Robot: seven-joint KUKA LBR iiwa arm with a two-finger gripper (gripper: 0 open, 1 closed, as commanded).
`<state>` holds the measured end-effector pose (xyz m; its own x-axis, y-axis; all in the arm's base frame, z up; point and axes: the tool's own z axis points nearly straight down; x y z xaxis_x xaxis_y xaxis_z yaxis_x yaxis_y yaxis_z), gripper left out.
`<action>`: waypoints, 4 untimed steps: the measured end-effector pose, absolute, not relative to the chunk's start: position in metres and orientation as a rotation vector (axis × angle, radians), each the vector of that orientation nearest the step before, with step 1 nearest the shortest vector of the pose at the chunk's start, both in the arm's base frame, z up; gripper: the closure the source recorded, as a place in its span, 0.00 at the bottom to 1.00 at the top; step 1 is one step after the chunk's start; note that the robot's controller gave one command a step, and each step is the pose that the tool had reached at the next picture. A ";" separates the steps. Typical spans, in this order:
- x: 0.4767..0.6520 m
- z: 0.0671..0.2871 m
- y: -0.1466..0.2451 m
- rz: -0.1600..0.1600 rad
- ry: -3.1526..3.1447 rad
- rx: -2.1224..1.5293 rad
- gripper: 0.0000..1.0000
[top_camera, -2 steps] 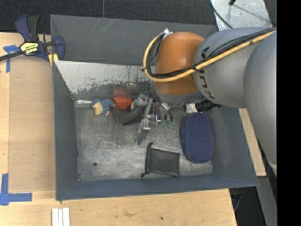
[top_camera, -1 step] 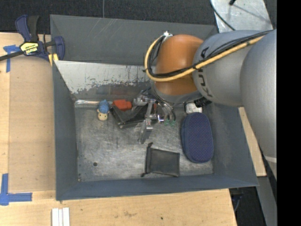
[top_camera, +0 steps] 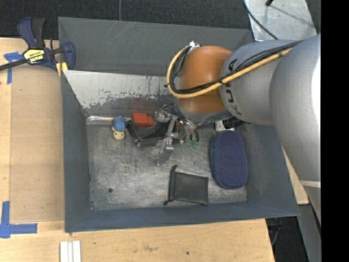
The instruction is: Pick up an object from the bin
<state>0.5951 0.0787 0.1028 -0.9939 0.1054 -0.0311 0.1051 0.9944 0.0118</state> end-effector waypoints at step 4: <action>0.605 0.151 0.074 0.000 3.126 0.276 0.00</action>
Offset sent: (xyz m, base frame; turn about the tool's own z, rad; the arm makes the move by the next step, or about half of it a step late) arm 0.0000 0.0000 0.0000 0.0000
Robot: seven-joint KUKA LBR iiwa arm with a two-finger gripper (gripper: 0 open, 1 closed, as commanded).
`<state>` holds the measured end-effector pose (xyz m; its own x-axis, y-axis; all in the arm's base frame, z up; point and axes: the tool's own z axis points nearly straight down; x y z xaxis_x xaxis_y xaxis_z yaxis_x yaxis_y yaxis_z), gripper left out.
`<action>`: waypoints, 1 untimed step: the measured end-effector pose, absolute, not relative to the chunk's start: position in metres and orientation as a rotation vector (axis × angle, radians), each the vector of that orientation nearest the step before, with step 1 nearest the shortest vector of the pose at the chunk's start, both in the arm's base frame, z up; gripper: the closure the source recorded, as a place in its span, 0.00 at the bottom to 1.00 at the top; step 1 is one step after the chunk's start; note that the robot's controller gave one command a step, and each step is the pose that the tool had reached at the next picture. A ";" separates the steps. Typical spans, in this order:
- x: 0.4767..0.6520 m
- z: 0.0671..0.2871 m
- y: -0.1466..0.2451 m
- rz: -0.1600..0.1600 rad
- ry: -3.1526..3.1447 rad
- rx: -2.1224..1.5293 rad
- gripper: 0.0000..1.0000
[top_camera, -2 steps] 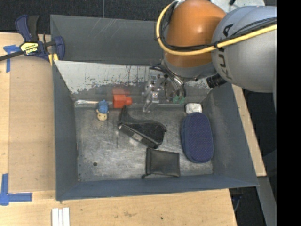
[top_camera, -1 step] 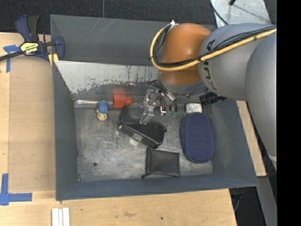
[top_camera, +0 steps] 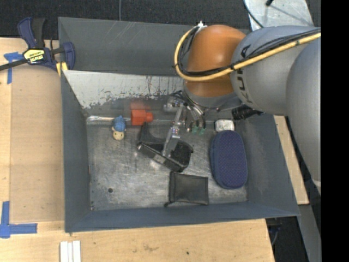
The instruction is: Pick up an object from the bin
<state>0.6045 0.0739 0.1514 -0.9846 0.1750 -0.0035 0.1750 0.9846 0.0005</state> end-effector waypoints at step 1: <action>0.588 0.088 0.086 0.000 3.130 -0.288 0.00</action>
Offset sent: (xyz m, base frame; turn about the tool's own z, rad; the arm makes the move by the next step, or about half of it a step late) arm -0.0160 0.0122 -0.0615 -0.3586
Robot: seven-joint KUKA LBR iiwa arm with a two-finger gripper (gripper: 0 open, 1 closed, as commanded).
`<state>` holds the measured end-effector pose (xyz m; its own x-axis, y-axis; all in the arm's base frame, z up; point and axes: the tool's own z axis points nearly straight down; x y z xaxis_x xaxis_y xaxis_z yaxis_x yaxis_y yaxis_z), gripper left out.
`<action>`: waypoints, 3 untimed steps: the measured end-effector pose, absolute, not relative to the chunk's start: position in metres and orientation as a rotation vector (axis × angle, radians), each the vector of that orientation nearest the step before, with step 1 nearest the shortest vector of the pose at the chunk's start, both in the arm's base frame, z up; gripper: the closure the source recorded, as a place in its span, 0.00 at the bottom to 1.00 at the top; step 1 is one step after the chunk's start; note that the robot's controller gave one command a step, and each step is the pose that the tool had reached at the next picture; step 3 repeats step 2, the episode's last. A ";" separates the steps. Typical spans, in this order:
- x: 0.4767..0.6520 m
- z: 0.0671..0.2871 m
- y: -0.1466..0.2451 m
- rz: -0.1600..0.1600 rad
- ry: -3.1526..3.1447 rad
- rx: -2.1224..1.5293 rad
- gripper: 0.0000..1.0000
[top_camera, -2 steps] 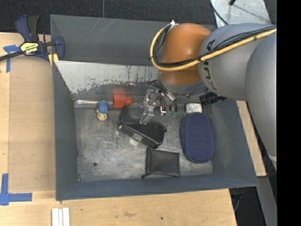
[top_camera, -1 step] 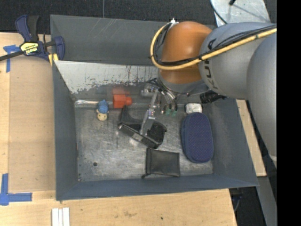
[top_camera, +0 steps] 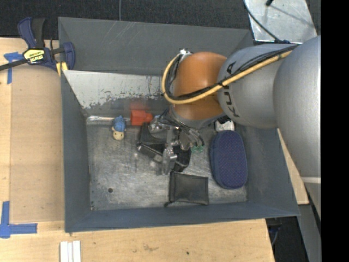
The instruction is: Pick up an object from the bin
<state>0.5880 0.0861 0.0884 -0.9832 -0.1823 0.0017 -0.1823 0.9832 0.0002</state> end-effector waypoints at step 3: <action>0.599 0.263 0.132 -0.002 -3.096 0.561 1.00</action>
Offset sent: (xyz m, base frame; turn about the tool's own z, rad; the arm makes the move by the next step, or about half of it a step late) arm 0.0000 0.0000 0.0000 0.0000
